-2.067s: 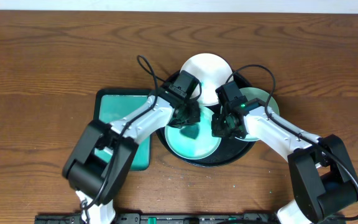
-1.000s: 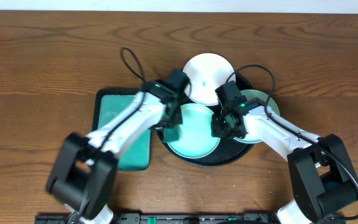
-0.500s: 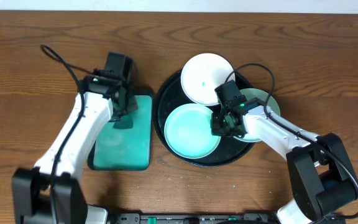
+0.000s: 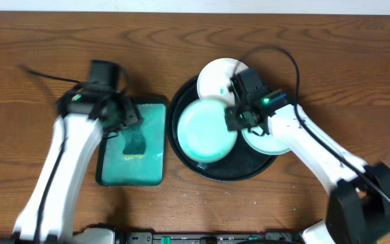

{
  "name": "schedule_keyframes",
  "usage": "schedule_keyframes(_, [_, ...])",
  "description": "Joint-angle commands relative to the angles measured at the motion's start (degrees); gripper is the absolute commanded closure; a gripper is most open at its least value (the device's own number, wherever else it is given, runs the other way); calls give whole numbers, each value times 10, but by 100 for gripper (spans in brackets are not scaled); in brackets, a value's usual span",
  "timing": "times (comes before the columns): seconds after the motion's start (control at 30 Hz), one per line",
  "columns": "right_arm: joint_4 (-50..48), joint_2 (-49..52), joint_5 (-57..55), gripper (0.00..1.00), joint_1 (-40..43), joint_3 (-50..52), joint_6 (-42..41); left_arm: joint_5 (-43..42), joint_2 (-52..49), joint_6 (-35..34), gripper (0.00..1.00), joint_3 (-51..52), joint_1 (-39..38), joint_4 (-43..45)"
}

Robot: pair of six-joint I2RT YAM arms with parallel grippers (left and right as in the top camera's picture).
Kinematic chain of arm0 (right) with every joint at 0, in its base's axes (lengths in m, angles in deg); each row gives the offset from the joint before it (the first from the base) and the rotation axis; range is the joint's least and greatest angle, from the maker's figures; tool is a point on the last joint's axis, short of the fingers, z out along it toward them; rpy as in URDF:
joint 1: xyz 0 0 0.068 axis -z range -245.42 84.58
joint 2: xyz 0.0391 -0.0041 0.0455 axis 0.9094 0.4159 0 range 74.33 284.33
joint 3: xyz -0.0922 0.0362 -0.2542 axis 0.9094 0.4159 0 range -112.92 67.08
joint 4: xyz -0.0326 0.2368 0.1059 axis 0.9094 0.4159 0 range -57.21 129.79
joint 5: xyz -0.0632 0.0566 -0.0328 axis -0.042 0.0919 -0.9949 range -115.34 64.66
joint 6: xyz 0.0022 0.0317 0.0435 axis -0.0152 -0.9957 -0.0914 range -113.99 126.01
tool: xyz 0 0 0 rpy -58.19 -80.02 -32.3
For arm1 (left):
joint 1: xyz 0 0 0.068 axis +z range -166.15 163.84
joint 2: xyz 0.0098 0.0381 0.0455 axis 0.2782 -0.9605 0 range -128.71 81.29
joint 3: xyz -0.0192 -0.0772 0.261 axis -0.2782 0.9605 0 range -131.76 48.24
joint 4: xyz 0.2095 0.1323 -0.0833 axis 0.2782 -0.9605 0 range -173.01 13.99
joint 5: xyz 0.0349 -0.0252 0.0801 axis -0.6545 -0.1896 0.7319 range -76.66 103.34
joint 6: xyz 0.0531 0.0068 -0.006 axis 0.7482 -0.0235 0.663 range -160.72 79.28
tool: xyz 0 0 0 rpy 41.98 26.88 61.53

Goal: Clean dirty plates on tray and stack at the side
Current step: 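Lift the mint plate with the right gripper and tilt it over the sponge tray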

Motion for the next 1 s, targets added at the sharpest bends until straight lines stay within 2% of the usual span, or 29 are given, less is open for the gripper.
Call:
schedule_keyframes(0.0, [-26,-26,-62,99,-46,-55,57,-17,101,5,29,-21,15,-8])
schedule_keyframes(0.27, [-263,24,-152,99,-160,-57,122,-17,297,5,25,-21,18,-8])
schedule_keyframes(0.37, [-330,52,-241,99,-197,-57,141,-15,349,5,25,-21,18,-16])
schedule_keyframes(0.43, [-355,54,-291,99,-218,-57,162,-8,368,5,25,-21,18,-26])
schedule_keyframes(0.73, [-470,52,-504,99,-333,-57,352,5,389,5,25,-20,18,-58])
schedule_keyframes(0.97, [-502,52,-550,99,-375,-57,423,11,389,5,24,-20,18,-59])
